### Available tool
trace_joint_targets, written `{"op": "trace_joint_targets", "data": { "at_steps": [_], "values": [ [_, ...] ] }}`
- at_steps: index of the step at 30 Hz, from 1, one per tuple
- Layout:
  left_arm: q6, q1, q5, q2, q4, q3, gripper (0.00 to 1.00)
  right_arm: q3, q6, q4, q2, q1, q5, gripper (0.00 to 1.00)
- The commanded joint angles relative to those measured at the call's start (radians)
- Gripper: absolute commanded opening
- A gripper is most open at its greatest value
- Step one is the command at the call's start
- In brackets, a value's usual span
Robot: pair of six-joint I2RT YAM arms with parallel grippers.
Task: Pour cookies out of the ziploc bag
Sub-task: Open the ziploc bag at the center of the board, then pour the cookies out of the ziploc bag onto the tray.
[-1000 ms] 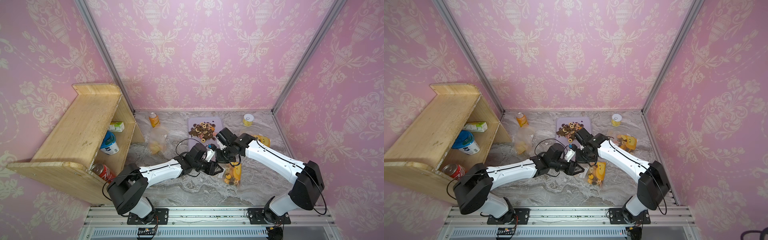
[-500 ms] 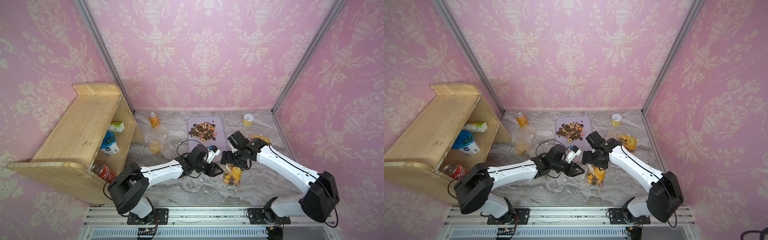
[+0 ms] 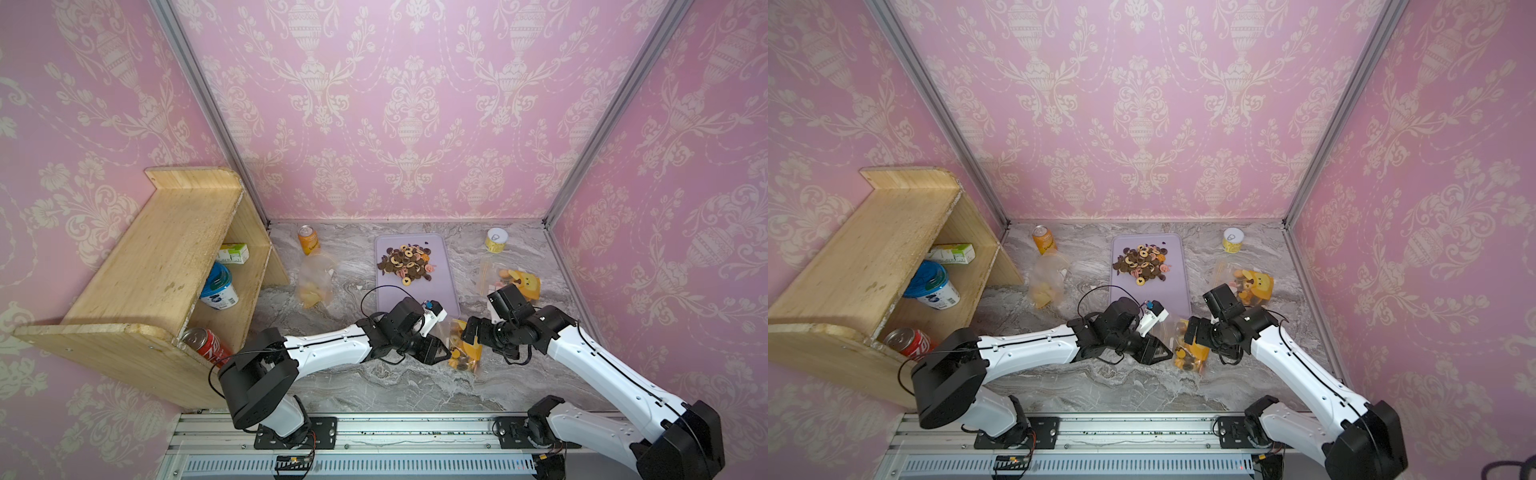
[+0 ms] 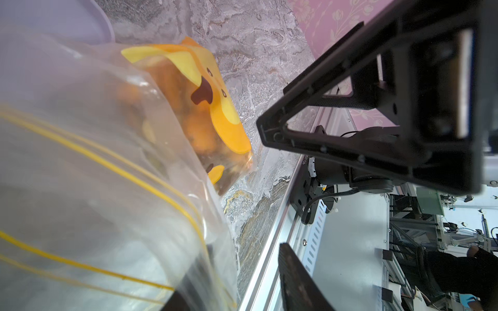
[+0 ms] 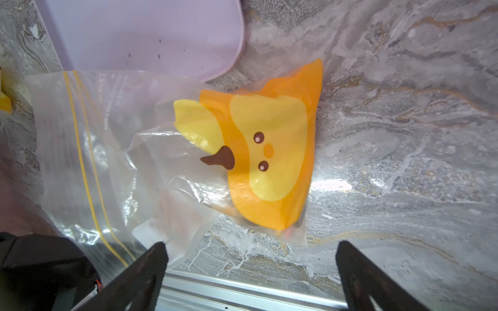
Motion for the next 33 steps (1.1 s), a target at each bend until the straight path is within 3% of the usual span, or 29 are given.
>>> {"op": "trace_joint_targets", "data": {
  "at_steps": [1,4,12,23,33],
  "values": [
    [0.032,-0.014,-0.057,0.027,-0.05,0.046,0.43,-0.017,0.01,0.009,-0.039,-0.014,0.001,1.0],
    [0.037,-0.022,-0.072,0.046,-0.071,0.068,0.35,-0.034,0.012,-0.008,-0.06,-0.027,0.014,1.0],
    [0.06,-0.024,-0.11,0.067,-0.162,0.14,0.0,-0.121,0.036,0.029,-0.124,-0.053,-0.008,1.0],
    [-0.039,-0.027,-0.084,0.044,-0.175,0.238,0.0,-0.182,0.019,0.045,-0.197,-0.056,-0.029,1.0],
    [-0.123,-0.098,-0.119,0.134,-0.222,0.473,0.0,-0.155,0.064,-0.1,-0.339,-0.064,0.163,1.0]
  ]
}}
